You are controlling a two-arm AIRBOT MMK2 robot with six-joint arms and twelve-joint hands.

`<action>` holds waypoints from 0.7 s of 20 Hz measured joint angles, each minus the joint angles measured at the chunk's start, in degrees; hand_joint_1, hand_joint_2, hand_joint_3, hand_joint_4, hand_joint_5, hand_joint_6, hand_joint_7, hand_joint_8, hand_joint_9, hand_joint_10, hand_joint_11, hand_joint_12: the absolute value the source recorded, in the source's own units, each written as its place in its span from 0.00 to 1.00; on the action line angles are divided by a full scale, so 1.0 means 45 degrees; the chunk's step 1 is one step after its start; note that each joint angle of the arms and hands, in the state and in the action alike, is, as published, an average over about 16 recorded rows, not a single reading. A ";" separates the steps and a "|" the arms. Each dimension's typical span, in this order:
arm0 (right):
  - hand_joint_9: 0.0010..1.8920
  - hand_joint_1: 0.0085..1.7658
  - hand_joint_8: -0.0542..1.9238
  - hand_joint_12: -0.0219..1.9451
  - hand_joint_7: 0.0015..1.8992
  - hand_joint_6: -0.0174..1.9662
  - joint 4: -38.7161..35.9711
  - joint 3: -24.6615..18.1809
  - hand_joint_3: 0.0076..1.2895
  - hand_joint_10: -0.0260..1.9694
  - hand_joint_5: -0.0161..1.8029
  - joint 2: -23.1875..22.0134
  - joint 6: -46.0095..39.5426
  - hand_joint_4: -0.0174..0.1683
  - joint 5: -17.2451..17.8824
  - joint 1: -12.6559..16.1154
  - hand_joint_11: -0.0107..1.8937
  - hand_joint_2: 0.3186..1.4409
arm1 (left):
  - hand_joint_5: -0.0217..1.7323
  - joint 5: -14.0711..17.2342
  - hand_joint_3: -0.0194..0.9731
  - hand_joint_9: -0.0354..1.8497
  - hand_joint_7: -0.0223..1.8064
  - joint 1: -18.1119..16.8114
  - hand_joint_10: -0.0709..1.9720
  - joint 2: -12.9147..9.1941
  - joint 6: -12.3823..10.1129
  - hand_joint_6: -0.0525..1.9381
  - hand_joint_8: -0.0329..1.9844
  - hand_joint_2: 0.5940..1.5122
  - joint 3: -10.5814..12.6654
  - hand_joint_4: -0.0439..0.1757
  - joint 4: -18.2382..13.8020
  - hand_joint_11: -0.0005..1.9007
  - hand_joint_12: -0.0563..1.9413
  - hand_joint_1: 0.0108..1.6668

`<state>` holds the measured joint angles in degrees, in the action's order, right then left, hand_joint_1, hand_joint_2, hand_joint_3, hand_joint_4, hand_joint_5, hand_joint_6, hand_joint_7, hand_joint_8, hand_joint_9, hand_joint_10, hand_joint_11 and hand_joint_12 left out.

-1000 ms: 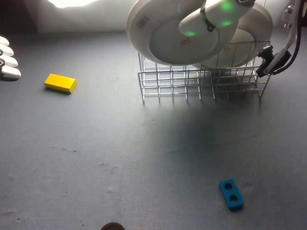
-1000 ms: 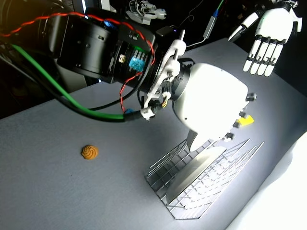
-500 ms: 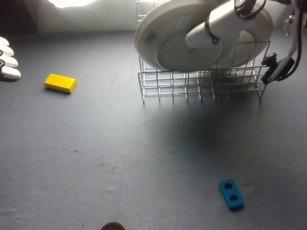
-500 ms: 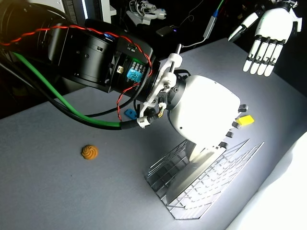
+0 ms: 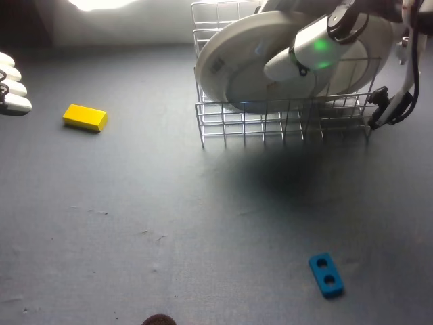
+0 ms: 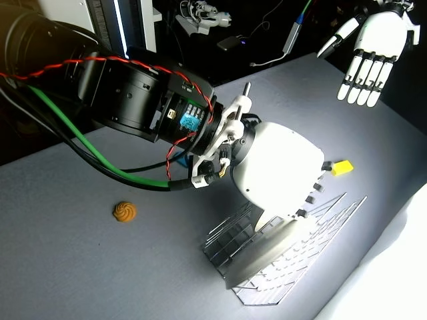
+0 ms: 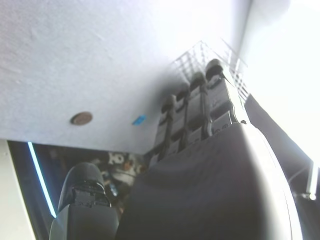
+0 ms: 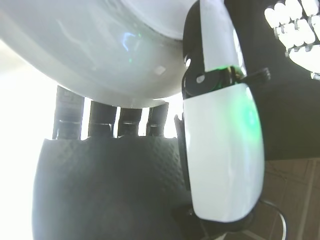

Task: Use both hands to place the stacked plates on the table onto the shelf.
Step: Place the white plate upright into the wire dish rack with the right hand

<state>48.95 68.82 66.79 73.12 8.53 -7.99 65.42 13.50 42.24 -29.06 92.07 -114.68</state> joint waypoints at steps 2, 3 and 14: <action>0.68 0.69 0.39 0.54 0.58 0.41 -0.0039 0.0056 0.01 0.02 0.56 0.0062 -0.0001 0.17 0.0043 -0.0103 0.45 0.59 | 0.05 0.0000 0.03 0.04 0.05 0.0000 0.04 0.0008 0.0000 0.03 0.02 0.55 0.0000 0.22 -0.0001 0.01 0.03 0.00; 0.68 0.69 0.39 0.54 0.58 0.41 -0.0065 0.0080 0.01 0.02 0.56 0.0092 -0.0001 0.16 0.0063 -0.0156 0.46 0.59 | 0.05 0.0000 0.03 0.04 0.05 0.0000 0.04 0.0011 0.0000 0.03 0.02 0.55 -0.0001 0.22 -0.0001 0.01 0.03 0.00; 0.68 0.69 0.41 0.57 0.57 0.42 -0.0420 0.0184 0.01 0.02 0.55 0.0298 -0.0006 0.14 0.0229 -0.0615 0.46 0.60 | 0.04 -0.0001 0.03 0.03 0.05 0.0000 0.04 0.0022 0.0000 0.03 0.02 0.55 -0.0014 0.22 -0.0003 0.01 0.03 0.00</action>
<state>47.06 69.64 68.13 73.09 9.56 -10.76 65.42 13.50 42.34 -29.06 92.00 -114.69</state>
